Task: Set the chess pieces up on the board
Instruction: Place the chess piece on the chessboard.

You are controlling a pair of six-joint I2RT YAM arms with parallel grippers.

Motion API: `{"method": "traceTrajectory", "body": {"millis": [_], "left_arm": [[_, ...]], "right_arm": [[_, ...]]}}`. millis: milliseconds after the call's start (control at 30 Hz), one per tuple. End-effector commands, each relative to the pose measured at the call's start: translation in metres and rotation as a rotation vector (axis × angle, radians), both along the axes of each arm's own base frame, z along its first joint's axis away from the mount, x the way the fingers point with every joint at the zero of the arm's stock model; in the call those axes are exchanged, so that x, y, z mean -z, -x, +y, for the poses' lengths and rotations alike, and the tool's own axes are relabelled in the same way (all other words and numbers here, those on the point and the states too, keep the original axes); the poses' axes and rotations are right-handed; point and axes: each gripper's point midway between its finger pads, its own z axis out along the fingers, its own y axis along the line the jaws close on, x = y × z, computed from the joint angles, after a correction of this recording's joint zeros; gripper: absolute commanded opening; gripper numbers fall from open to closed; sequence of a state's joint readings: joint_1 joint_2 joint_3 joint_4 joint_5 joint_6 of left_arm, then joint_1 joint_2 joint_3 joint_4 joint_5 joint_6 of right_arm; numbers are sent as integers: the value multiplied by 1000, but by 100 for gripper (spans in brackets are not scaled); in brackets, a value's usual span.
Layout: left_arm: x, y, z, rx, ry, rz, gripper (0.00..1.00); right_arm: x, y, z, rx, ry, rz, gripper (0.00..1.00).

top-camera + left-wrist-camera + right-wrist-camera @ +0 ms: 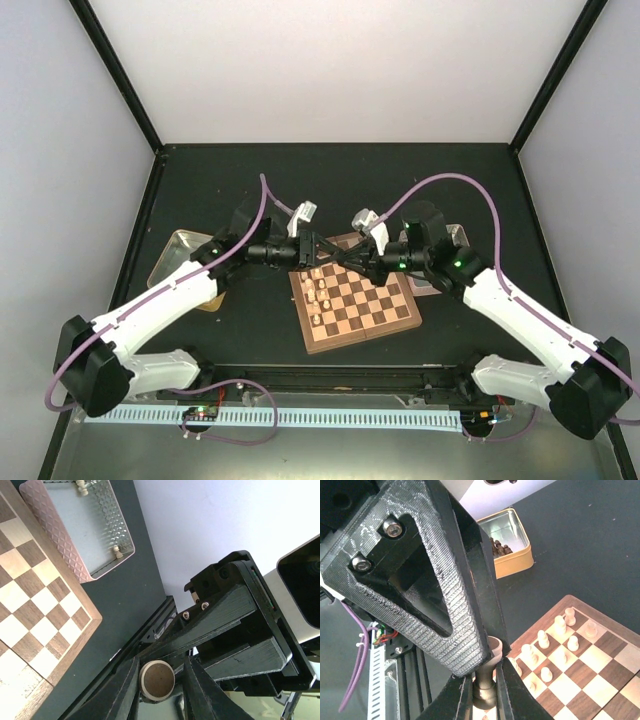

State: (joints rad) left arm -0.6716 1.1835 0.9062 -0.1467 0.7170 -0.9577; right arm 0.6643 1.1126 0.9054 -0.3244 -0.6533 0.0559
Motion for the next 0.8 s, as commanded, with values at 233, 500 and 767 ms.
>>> {"method": "traceTrajectory", "body": {"millis": [233,500,767], "left_arm": [[11,5,-8,64,-67,3,24],[10,12,-9,112,-68,-7,6],[-29,3,1,21,39,-112,3]], "right_arm": [[-16,3,18,-27,46,-113,1],[-24,-2,17,15,49,-140,4],[-46,2,0,172,-111,-26,55]]}}
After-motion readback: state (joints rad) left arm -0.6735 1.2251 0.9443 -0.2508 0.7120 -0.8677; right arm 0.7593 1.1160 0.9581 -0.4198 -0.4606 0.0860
